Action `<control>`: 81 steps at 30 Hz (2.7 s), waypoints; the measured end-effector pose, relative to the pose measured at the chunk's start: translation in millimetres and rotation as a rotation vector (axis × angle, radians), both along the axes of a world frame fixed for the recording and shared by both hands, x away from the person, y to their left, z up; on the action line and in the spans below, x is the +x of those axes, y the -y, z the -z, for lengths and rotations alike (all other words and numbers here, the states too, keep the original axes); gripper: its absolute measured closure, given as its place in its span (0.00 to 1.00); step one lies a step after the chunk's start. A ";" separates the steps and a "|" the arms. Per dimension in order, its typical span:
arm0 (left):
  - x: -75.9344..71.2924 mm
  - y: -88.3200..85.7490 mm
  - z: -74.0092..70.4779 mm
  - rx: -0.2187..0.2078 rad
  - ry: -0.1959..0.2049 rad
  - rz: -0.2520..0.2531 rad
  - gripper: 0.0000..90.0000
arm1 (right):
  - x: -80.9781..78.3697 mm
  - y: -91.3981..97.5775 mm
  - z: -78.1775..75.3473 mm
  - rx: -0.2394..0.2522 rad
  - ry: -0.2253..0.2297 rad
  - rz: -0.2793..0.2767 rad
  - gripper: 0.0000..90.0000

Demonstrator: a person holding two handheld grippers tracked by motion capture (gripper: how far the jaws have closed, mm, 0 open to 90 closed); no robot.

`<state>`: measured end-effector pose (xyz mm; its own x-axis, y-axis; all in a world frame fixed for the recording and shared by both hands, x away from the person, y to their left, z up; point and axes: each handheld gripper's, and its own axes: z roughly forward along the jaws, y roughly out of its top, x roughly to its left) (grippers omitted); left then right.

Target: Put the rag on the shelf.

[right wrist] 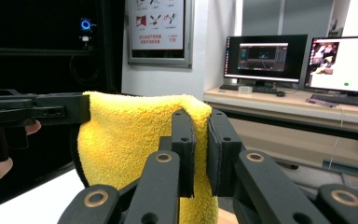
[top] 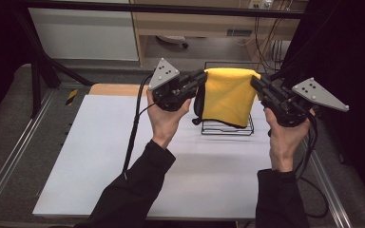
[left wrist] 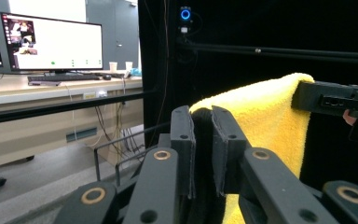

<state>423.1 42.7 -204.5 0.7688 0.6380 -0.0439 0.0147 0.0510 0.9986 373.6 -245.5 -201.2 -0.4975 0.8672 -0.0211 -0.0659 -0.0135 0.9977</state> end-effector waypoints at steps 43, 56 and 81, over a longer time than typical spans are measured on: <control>36.5 42.1 -81.9 -0.059 0.075 -0.016 0.89 | 45.4 33.4 -78.0 0.039 0.104 0.075 0.93; 64.2 46.6 -97.2 -0.024 0.078 -0.061 0.89 | 74.4 34.2 -85.4 0.049 0.105 0.078 0.93; 100.4 50.8 -41.9 0.048 0.006 -0.039 0.89 | 117.9 40.8 -36.6 -0.008 -0.005 0.086 0.93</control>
<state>523.5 -8.0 -162.5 0.7436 0.6686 -0.0077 0.0073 0.0034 1.0000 491.6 -286.3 -164.6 -0.4216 0.9064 -0.0255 -0.0614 -0.0004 0.9981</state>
